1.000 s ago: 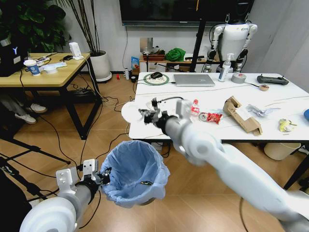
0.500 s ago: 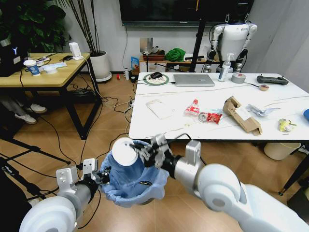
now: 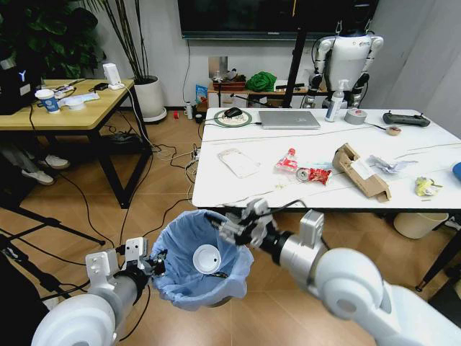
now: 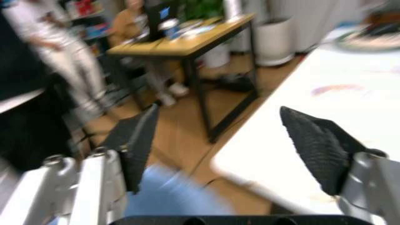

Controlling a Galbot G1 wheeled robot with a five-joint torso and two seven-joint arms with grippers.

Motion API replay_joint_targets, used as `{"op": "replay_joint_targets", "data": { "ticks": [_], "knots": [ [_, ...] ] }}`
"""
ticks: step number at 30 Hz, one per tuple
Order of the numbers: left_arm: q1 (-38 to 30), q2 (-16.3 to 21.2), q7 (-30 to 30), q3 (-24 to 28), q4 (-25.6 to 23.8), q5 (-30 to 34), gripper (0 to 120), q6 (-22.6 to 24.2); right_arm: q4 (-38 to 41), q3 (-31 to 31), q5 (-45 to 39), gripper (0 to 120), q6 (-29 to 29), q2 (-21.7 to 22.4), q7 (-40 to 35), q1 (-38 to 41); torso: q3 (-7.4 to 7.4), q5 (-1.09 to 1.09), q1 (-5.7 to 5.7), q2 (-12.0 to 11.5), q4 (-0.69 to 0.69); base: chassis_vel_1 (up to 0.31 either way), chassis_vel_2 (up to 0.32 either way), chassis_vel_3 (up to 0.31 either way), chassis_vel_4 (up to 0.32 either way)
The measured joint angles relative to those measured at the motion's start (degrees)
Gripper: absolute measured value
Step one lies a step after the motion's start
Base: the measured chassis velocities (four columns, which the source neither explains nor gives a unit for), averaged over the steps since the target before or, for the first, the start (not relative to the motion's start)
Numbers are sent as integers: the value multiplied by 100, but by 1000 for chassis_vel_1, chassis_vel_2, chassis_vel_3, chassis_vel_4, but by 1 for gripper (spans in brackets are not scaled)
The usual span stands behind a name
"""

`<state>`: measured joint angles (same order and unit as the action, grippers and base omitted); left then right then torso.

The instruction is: Pick up the trash bin and place the trash from the table into it.

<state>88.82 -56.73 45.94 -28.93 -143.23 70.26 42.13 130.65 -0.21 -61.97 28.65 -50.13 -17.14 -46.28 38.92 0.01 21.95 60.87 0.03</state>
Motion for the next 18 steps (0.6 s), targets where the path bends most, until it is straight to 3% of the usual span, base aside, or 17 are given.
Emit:
{"op": "replay_joint_targets", "data": {
  "ticks": [8, 12, 18],
  "knots": [
    [33, 30, -5, -3, 0, 4, 0, 0, -1701, -162, 198, 98, 323, -379, -92, 1240, 1, -1, 1, 0, 1, 0, 0, 0, 0],
    [41, 54, -5, -33, 0, 20, 0, 0, -2342, -502, 641, 100, 339, -543, 185, 1520, 1, -1, 1, -1, 2, 0, 0, 0, 0],
    [66, 106, -106, -40, 0, 24, 0, 0, -3464, -1139, 2017, 100, 497, -1007, 546, 1945, 1, -1, 1, -1, 1, 0, 0, 0, 0]
  ]
}}
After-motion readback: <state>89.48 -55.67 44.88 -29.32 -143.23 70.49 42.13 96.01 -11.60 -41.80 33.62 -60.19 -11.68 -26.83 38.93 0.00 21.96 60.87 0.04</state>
